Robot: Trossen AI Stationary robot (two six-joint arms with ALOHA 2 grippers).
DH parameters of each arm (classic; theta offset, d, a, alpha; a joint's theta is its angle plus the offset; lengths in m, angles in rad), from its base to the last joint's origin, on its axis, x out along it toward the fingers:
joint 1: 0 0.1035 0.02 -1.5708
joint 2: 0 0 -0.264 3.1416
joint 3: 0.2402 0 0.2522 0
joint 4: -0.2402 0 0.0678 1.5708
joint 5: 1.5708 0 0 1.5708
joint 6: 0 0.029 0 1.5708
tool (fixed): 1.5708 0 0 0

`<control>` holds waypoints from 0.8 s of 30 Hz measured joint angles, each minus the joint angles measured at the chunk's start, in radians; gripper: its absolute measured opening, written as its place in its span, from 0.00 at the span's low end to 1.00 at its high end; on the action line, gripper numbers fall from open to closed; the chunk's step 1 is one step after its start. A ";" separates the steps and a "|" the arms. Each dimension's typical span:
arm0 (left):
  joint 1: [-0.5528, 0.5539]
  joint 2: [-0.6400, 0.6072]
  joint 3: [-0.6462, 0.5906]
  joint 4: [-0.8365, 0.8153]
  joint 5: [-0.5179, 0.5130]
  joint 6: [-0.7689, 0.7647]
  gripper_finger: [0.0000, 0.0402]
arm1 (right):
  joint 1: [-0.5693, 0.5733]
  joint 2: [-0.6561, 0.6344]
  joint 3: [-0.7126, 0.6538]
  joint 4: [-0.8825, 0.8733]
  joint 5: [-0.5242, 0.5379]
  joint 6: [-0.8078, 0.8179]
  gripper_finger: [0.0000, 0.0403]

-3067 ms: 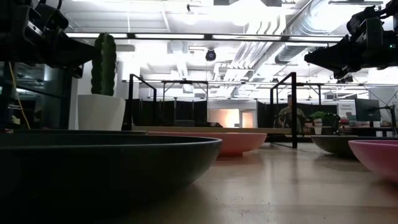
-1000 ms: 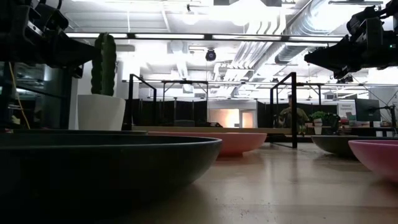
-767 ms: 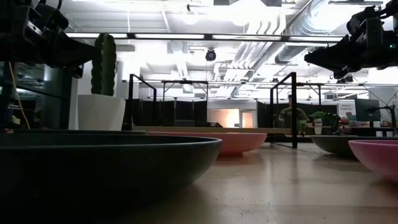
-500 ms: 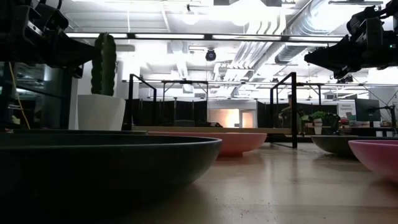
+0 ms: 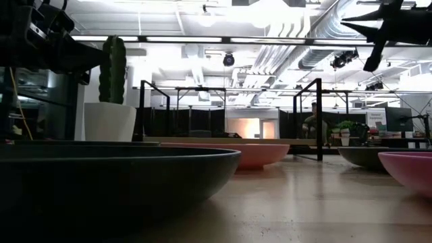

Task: Place and stack plates onto a shelf
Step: Put the light pink plate on the shelf

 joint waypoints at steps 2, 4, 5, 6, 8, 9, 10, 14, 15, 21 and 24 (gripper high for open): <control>0.000 0.000 0.000 0.000 0.000 0.000 0.00 | 0.000 0.000 0.007 0.004 0.003 0.003 0.00; 0.000 0.000 0.000 0.000 0.000 0.000 0.00 | 0.000 0.000 0.007 0.002 -0.013 0.005 0.00; 0.000 0.000 0.000 0.000 0.000 0.000 0.00 | 0.000 0.000 0.007 0.001 -0.033 0.005 0.00; 0.000 0.000 0.000 0.000 0.000 0.000 0.00 | 0.000 0.000 0.007 0.002 -0.059 0.002 0.00; 0.000 0.000 0.000 0.000 0.000 0.000 0.00 | 0.000 0.003 0.007 0.002 -0.101 -0.009 0.00; 0.000 0.000 0.000 0.000 0.000 0.000 0.00 | 0.000 0.010 0.008 0.005 -0.114 -0.005 0.00; 0.000 0.000 0.000 0.000 0.000 0.000 0.00 | 0.000 0.020 0.008 0.012 -0.132 0.011 0.00; 0.000 0.000 0.000 0.000 0.000 0.000 0.00 | 0.009 0.128 0.009 0.080 -0.274 0.067 0.00; 0.000 0.000 0.000 0.000 0.000 0.000 0.00 | 0.020 0.172 0.009 0.109 -0.305 0.076 0.00; 0.000 0.000 0.000 0.000 0.000 0.000 0.00 | 0.131 0.468 0.142 0.090 -0.361 0.006 0.07; 0.000 0.000 0.000 0.000 0.000 0.000 0.00 | 0.179 0.612 0.287 -0.109 -0.381 -0.093 0.16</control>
